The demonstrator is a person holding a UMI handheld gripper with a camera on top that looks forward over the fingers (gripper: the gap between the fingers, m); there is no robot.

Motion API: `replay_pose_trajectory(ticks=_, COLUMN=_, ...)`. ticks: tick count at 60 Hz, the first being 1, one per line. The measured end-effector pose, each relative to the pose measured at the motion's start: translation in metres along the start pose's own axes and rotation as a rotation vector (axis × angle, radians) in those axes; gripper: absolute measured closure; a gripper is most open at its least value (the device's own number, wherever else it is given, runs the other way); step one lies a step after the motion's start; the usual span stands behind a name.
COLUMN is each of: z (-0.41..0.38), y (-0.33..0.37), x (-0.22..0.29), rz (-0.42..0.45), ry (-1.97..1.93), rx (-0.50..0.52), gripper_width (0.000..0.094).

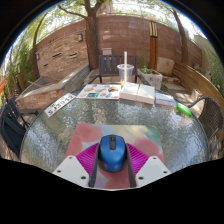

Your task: Arrange mouse

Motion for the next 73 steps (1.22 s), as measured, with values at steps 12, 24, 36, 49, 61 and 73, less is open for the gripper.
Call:
replay_pose_trajectory(ticks=12, z=-0.003, y=0.026, x=0.016, rz=-0.005, ry=0.031, rx=-0.047, gripper_width=0.0071)
replay_pose_trajectory(ticks=24, z=-0.017, y=0.096, x=0.075, rz=0.03, ry=0.054, rx=-0.102, gripper_width=0.0089)
replay_pose_trajectory(ticks=36, z=-0.027, y=0.177, x=0.118, rz=0.067, ry=0.082, rx=-0.146, gripper_width=0.0085)
replay_pose_trajectory(ticks=49, z=-0.039, y=0.234, x=0.122, rz=0.054, ry=0.078, rx=-0.15, gripper_width=0.0085)
replay_pose_trajectory(ticks=61, z=-0.046, y=0.265, x=0.109, rz=0.013, ry=0.087, rx=-0.148, gripper_width=0.0086)
replay_pose_trajectory(ticks=73, z=-0.052, y=0.279, x=0.109, rz=-0.013, ry=0.079, rx=-0.147, gripper_width=0.0085)
Point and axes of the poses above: the point between the fingertips, and its own axes, seen from behind it with the camera up: z to the right, x up, y backward, against the way the camera looks, the point moved 2 cm from there along y, backward, against the way the camera looks, and after that the axes turned 15 degrees about z, right-handed, at the moved point
